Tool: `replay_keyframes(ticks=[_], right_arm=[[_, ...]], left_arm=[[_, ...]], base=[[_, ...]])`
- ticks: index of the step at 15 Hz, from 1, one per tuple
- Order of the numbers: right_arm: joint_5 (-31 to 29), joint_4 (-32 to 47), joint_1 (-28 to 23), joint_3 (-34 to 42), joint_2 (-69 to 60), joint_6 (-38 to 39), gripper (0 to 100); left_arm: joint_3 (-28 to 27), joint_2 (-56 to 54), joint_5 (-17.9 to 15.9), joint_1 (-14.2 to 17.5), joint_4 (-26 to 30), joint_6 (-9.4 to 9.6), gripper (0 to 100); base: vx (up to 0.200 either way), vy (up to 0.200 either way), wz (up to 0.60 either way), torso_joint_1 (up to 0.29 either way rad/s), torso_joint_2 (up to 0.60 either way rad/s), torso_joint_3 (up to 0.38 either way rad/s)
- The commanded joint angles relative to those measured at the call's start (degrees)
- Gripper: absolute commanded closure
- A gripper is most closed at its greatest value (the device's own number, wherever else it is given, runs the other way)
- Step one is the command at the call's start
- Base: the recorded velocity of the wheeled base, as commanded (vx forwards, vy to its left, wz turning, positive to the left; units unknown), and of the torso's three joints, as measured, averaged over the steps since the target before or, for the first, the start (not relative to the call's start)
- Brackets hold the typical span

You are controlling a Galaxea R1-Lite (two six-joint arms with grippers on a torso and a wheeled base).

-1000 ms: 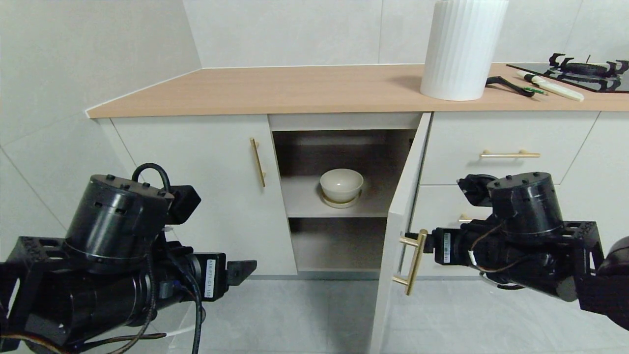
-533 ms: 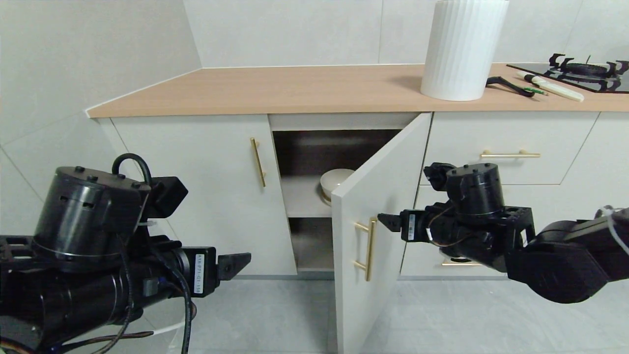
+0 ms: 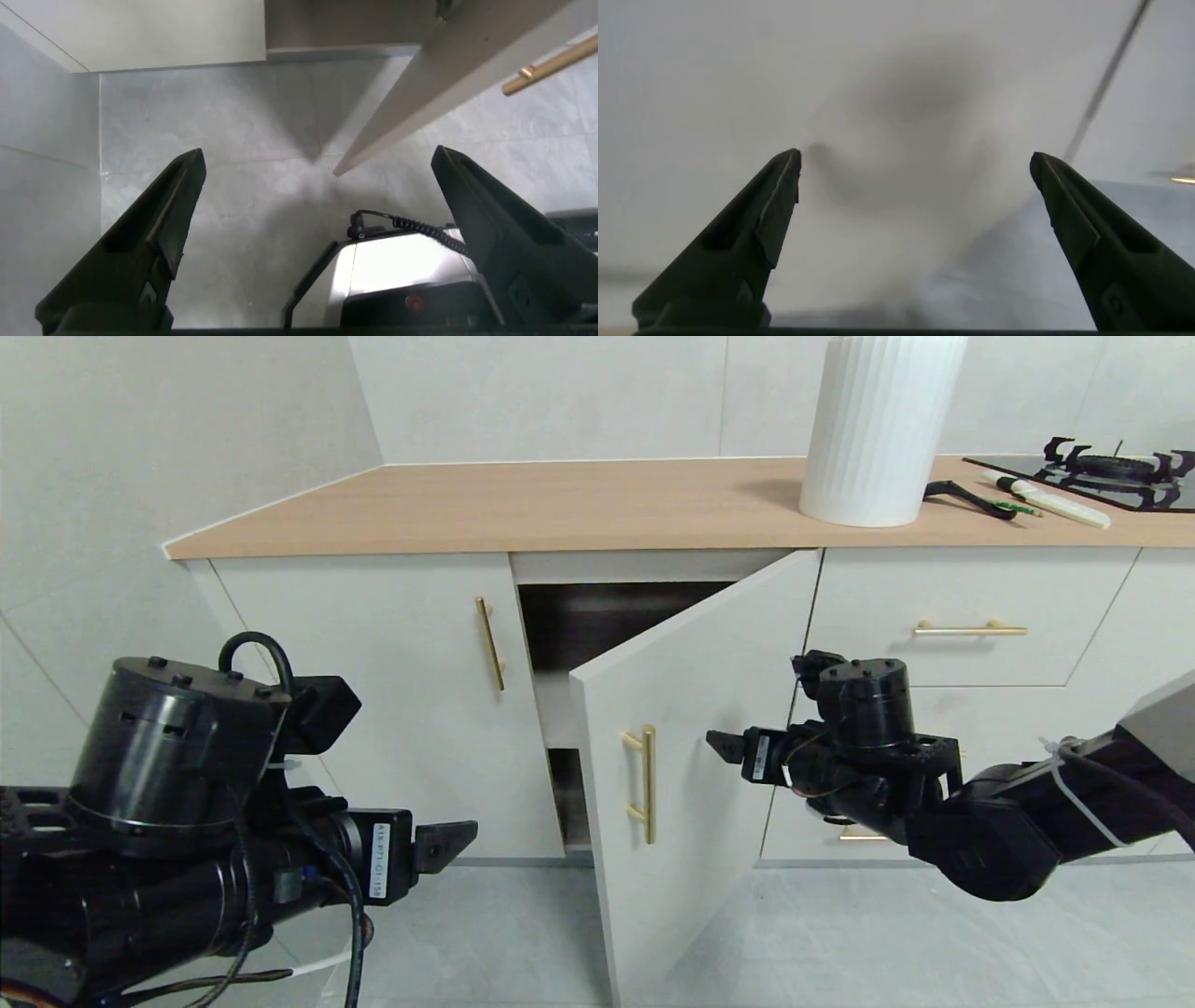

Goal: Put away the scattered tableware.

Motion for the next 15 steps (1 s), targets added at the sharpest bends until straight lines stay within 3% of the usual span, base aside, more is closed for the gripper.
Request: replay_keyframes(ticks=[1, 5, 15], right_arm=[[-0.23, 0.06, -0.01, -2.42, 2.11, 1.64, 0], [-3.13, 0.06, -0.09, -6.9, 4.75, 6.03, 0], [-5.51, -3.54, -0.53, -8.75, 6.42, 7.0, 0]], left_arm=[[0.01, 0.21, 0.03, 0.01, 0.06, 0.01, 0], [0.01, 0.3, 0.03, 0.01, -0.03, -0.08, 0], [0.1, 0.39, -0.06, 0.01, -0.03, -0.08, 0]], base=[[0.2, 0.0, 0.0, 0.002, 0.0, 0.002], [0.2, 0.0, 0.0, 0.001, 0.0, 0.002], [0.0, 0.0, 0.0, 0.0, 0.0, 0.0]])
